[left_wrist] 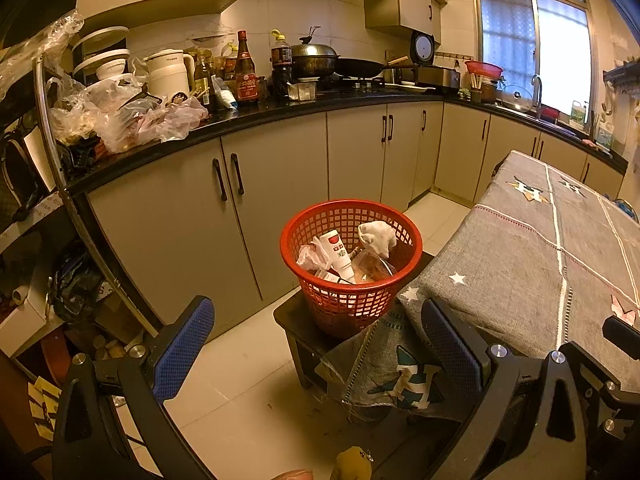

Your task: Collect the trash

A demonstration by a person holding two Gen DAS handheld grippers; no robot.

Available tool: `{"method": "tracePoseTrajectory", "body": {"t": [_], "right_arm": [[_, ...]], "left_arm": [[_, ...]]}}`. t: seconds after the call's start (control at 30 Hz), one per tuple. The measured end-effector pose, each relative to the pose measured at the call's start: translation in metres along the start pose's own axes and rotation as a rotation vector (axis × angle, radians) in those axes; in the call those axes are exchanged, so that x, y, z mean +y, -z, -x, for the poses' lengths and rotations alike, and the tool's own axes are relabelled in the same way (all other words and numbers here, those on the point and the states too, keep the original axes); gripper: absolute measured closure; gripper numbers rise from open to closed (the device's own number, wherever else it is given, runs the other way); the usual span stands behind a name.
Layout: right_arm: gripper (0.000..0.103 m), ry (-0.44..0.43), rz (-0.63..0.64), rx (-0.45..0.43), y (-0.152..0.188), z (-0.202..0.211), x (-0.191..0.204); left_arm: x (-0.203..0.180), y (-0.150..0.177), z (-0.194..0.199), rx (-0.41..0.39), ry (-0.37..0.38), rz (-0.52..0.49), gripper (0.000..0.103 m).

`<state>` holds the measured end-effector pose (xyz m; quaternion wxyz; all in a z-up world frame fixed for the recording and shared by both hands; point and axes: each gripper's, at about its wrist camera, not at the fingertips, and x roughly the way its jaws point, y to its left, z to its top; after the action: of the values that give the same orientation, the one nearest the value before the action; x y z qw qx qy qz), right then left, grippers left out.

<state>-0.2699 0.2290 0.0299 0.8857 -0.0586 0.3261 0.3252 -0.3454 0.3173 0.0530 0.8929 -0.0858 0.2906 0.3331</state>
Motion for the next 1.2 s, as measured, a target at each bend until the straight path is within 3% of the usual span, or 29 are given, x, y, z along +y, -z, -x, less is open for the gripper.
{"method": "tracePoseTrajectory", "body": {"t": [1.2], "right_arm": [[0.015, -0.015, 0.032, 0.017, 0.002, -0.005, 0.006]], "left_arm": [[0.01, 0.001, -0.016, 0.039, 0.017, 0.013, 0.0]]}}
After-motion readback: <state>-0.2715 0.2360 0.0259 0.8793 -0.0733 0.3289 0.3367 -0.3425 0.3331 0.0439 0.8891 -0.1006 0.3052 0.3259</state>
